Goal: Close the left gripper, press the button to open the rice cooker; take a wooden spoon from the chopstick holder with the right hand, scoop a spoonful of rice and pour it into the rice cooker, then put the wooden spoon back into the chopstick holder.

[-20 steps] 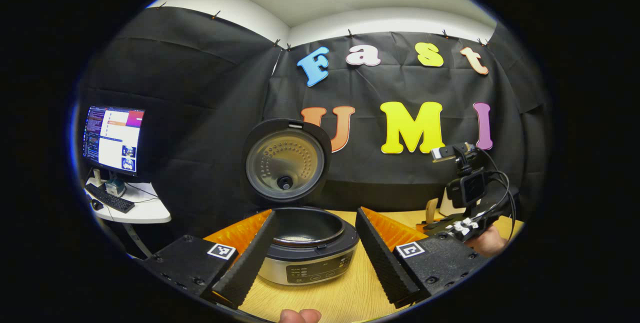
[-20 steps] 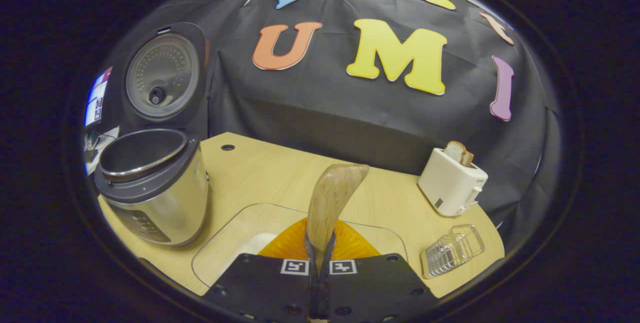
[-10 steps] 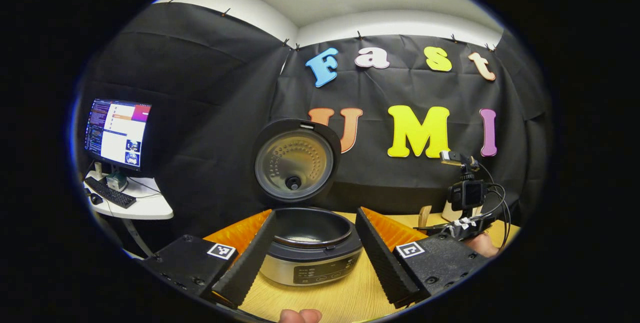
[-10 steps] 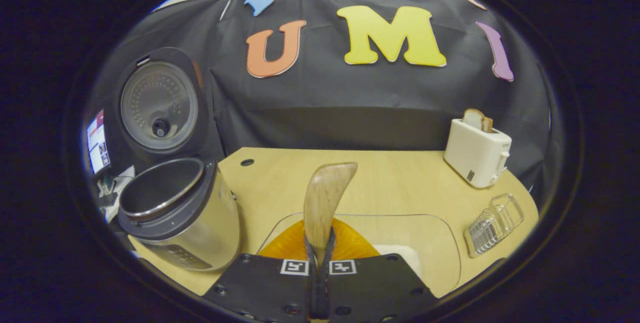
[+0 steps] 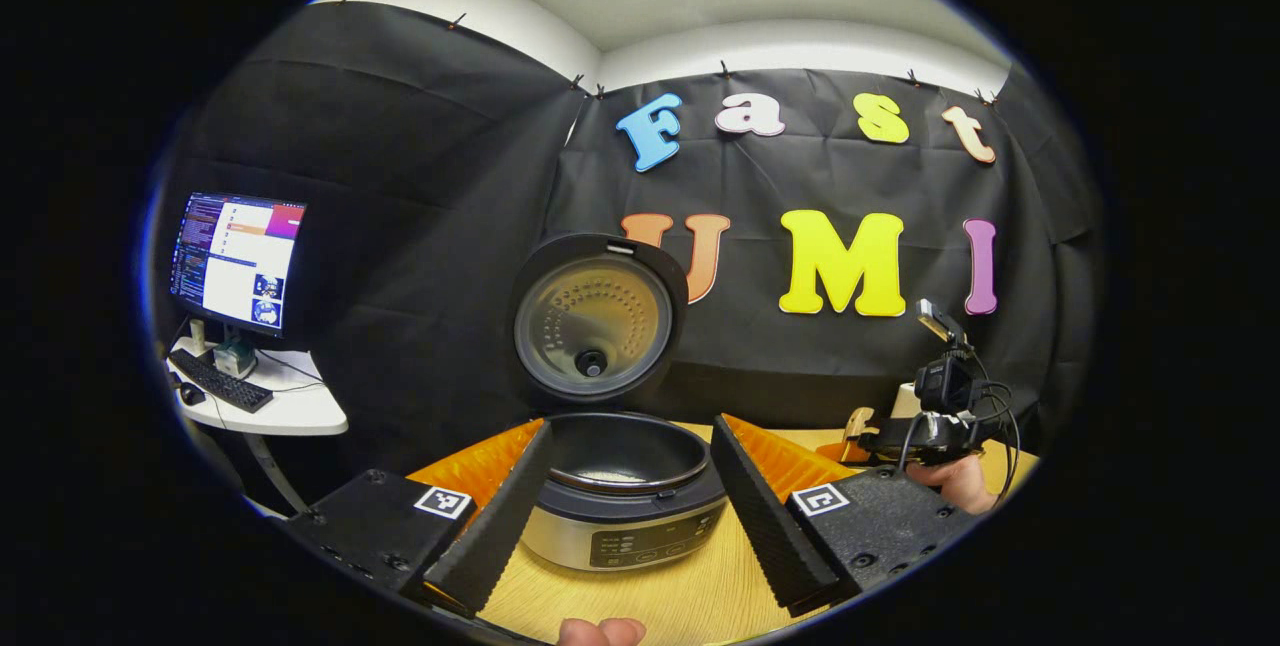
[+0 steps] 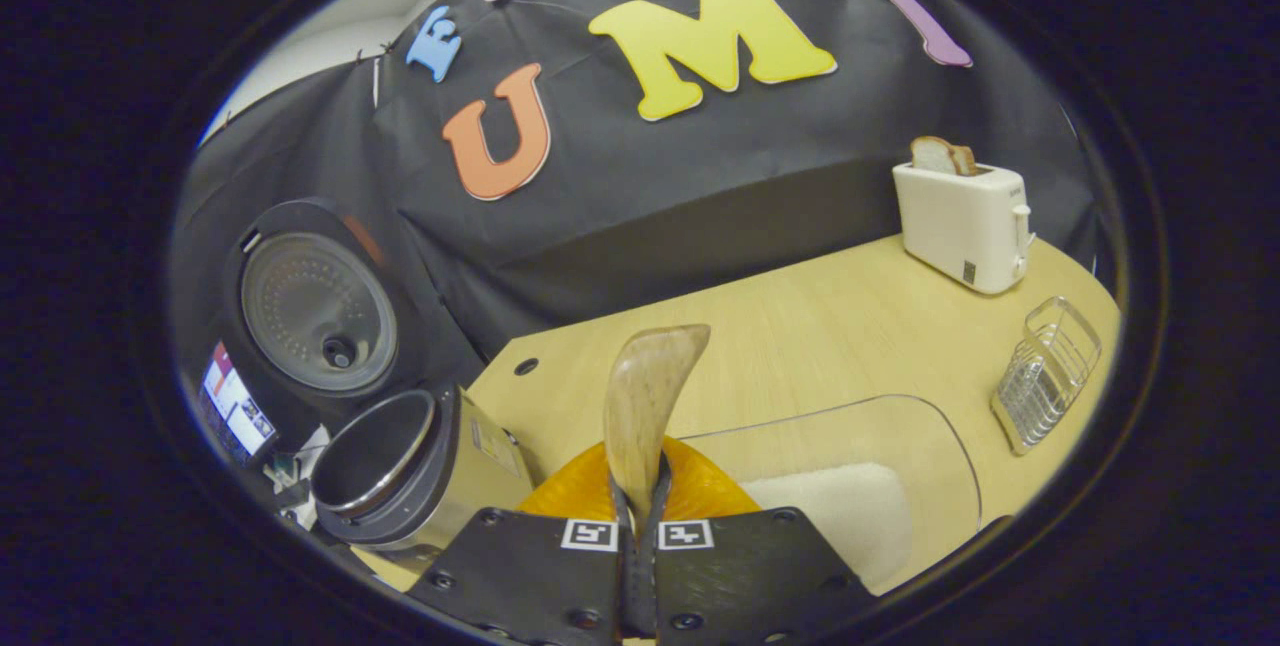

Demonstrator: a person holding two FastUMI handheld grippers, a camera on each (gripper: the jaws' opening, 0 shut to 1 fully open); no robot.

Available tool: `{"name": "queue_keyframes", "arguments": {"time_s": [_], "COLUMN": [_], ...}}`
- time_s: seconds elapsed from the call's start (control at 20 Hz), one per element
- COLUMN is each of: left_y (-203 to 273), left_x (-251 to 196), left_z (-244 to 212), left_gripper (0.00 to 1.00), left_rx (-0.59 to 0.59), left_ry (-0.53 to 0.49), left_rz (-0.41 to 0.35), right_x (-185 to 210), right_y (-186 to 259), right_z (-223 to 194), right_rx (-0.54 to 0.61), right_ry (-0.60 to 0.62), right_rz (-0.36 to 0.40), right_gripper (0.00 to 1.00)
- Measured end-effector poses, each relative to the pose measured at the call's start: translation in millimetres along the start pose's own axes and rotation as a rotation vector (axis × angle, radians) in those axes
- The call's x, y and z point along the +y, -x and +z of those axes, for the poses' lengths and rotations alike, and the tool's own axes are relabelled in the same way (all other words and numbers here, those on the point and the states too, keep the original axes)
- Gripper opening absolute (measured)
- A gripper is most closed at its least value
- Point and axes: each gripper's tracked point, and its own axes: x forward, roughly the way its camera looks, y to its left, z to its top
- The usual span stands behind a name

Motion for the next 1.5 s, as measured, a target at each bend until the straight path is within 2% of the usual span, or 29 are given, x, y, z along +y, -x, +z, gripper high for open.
{"name": "queue_keyframes", "arguments": {"time_s": [0.2,0.55,0.75,0.8,0.85,0.9,1.0,1.05,1.1,1.5], "left_y": [-1,-1,-3,-3,-5,-5,-6,-6,-6,-7], "left_x": [1,1,-2,-2,-3,-5,-7,-8,-8,-17], "left_z": [-1,-1,-6,-7,-7,-9,-14,-14,-13,-15], "left_gripper": [1.00,1.00,1.00,0.94,0.94,1.00,1.00,0.94,1.00,1.00], "left_rx": [0.002,0.001,0.014,0.014,0.014,0.018,0.028,0.030,0.029,0.027], "left_ry": [0.007,0.009,0.007,0.005,0.007,0.011,0.016,0.014,0.010,-0.009], "left_rz": [0.003,0.002,0.000,0.000,-0.001,-0.003,-0.006,-0.005,-0.003,-0.008], "right_x": [-6,-20,-33,-35,-38,-40,-47,-51,-55,-89], "right_y": [0,4,10,13,16,18,25,27,32,57], "right_z": [2,10,15,19,23,25,33,37,40,64], "right_rx": [0.003,-0.034,-0.048,-0.062,-0.074,-0.084,-0.108,-0.117,-0.126,-0.176], "right_ry": [-0.147,-0.325,-0.383,-0.386,-0.384,-0.386,-0.408,-0.425,-0.443,-0.578], "right_rz": [0.031,0.053,0.061,0.063,0.064,0.066,0.077,0.083,0.089,0.154], "right_gripper": [0.00,0.00,0.00,0.00,0.00,0.00,0.00,0.00,0.00,0.00]}}
